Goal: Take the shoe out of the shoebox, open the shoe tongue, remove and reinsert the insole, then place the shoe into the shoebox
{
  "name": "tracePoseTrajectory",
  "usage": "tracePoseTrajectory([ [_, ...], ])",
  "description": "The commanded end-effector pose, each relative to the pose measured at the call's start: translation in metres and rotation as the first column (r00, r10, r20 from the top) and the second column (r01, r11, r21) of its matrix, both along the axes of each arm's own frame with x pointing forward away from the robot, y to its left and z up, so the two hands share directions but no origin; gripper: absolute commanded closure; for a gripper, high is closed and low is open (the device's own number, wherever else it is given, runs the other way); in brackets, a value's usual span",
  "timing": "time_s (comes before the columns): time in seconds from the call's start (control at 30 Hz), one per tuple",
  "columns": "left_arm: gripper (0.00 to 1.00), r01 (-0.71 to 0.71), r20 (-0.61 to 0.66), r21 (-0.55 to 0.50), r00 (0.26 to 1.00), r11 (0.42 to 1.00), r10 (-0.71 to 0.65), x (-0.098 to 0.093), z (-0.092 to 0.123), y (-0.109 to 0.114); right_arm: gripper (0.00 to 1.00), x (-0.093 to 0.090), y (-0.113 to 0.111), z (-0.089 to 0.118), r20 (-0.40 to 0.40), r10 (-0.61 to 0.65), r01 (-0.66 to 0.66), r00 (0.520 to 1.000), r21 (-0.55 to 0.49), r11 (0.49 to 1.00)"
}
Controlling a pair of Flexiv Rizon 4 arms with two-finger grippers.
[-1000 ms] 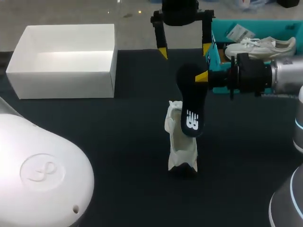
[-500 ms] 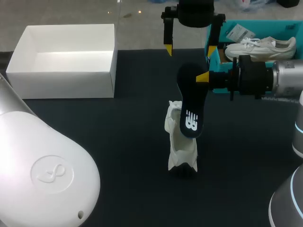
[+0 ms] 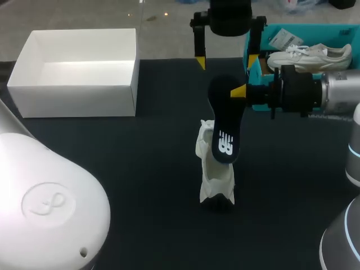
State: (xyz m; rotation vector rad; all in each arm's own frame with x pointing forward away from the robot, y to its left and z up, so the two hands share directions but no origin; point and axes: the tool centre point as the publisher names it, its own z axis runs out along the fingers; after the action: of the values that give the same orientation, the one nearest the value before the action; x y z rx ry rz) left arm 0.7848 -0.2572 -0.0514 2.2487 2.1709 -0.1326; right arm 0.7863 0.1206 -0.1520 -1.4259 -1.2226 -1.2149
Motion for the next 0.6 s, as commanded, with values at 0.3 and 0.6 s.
tracePoseTrajectory([
  [0.3,0.00,-0.011,-0.005,-0.104,1.000,0.995,0.011,0.002,0.003,0.011,1.00,0.002,0.006,0.002,0.002,0.000,0.000,1.000,-0.001,1.000],
  [0.6,0.00,-0.046,0.039,-0.639,0.995,0.768,0.092,0.001,0.020,0.027,1.00,0.000,0.000,0.004,-0.002,-0.006,0.006,1.000,0.009,1.000],
])
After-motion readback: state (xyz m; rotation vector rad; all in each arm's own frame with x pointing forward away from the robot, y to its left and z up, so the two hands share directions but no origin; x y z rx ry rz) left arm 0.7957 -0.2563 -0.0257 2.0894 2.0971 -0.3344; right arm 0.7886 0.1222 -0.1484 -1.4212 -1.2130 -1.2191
